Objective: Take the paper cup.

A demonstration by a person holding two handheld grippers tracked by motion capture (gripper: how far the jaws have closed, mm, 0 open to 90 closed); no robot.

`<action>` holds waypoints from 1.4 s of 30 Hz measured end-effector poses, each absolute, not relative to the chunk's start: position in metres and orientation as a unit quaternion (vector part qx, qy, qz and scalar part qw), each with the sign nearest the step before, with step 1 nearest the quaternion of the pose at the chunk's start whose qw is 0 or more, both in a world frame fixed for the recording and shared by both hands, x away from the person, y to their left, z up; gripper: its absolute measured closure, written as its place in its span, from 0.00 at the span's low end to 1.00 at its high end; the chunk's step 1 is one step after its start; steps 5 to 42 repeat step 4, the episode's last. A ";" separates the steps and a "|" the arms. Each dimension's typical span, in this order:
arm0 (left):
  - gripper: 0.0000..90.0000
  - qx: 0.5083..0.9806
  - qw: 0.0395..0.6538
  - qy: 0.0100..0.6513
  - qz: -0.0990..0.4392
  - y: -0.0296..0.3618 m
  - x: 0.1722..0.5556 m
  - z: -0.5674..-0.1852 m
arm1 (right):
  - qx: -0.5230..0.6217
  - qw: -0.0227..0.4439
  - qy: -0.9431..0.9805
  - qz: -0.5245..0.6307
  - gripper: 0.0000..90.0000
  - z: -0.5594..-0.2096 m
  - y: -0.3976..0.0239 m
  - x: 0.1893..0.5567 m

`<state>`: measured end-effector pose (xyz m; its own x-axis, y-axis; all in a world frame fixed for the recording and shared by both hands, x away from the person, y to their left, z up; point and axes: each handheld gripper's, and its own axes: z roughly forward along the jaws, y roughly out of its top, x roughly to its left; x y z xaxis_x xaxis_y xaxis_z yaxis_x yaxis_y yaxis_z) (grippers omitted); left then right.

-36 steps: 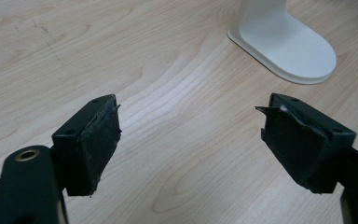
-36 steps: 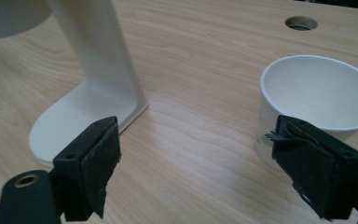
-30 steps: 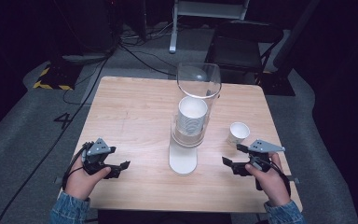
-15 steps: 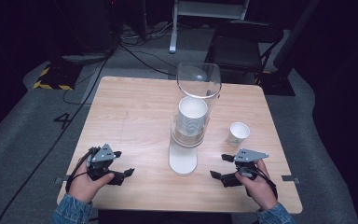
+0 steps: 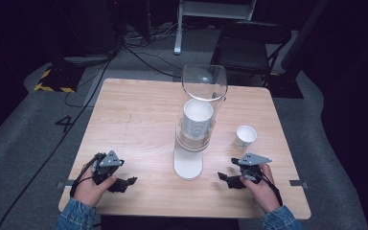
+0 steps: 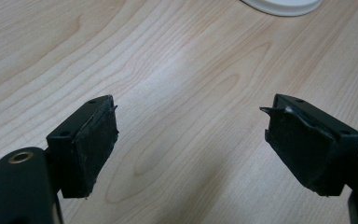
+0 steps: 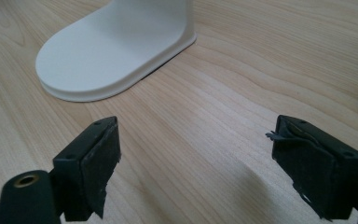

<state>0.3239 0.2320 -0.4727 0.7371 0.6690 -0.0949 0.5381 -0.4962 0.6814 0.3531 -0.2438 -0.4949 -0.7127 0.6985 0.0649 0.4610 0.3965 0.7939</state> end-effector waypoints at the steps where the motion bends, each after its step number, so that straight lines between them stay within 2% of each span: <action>1: 0.18 0.860 0.358 0.352 0.091 0.232 0.324 -0.473 | 0.354 0.140 0.823 0.421 0.17 -0.496 -0.244 0.353; 42: 0.18 0.857 0.357 0.358 0.098 0.233 0.326 -0.476 | 0.355 0.145 0.824 0.416 0.17 -0.498 -0.244 0.354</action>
